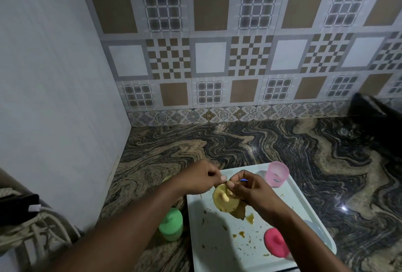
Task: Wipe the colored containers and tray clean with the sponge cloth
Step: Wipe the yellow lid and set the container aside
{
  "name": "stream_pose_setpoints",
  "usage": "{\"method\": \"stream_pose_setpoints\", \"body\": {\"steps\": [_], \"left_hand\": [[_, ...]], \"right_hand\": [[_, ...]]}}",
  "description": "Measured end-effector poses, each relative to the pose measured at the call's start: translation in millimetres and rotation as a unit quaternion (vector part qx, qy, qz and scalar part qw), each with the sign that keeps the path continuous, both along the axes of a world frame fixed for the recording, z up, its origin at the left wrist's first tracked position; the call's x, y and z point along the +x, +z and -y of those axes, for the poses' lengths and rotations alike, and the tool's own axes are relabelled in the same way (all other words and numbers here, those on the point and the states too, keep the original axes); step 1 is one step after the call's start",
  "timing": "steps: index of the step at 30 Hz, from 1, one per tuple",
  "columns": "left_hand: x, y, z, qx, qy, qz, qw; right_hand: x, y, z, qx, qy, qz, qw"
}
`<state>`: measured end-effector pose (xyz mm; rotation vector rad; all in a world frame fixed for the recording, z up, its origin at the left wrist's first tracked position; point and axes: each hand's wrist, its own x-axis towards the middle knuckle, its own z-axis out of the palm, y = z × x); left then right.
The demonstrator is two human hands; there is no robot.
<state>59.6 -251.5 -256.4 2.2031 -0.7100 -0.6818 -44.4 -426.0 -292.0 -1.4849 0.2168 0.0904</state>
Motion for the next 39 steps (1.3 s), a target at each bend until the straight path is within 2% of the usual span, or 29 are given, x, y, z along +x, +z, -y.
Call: {"method": "stream_pose_setpoints", "body": {"steps": [5,11,16,19,22,24,27,29,31,35,39], "left_hand": [[2.6,2.6,4.0,-0.029,-0.035,-0.073,0.996],[-4.4,-12.2,9.3,-0.124,0.024,-0.126,0.984],[-4.3,-1.2,9.2,-0.088,-0.045,-0.183,0.978],[1.5,4.6,15.6,-0.130,-0.036,-0.148,0.980],[0.8,-3.5,28.6,-0.203,0.068,-0.082,0.973],[-4.2,-7.0,33.6,-0.238,0.115,-0.085,0.961],[-6.4,-3.2,33.4,-0.180,0.092,-0.178,0.963],[-2.2,6.5,30.7,-0.100,0.075,-0.202,0.971],[1.5,13.6,31.4,-0.076,0.048,-0.203,0.975],[3.8,16.0,38.6,-0.149,0.007,-0.171,0.974],[6.4,-5.6,47.4,-0.223,0.091,-0.120,0.963]], "right_hand": [[0.6,6.3,10.9,0.041,0.011,0.010,0.999],[-7.3,-1.1,9.1,0.114,-0.065,0.034,0.991],[-10.0,-0.5,10.6,0.103,-0.050,0.026,0.993],[-3.7,10.9,14.1,0.112,-0.066,0.033,0.991],[0.1,11.9,10.6,0.154,-0.138,0.053,0.977],[-0.9,6.4,6.7,0.186,-0.170,0.053,0.966],[-5.8,3.7,8.5,0.183,-0.140,0.018,0.973],[-4.8,12.0,16.3,0.146,-0.063,-0.008,0.987],[0.7,20.9,24.9,0.119,-0.009,-0.015,0.993],[9.5,25.5,33.8,0.135,-0.034,0.002,0.990],[10.3,16.2,20.9,0.181,-0.124,0.029,0.975]]}}
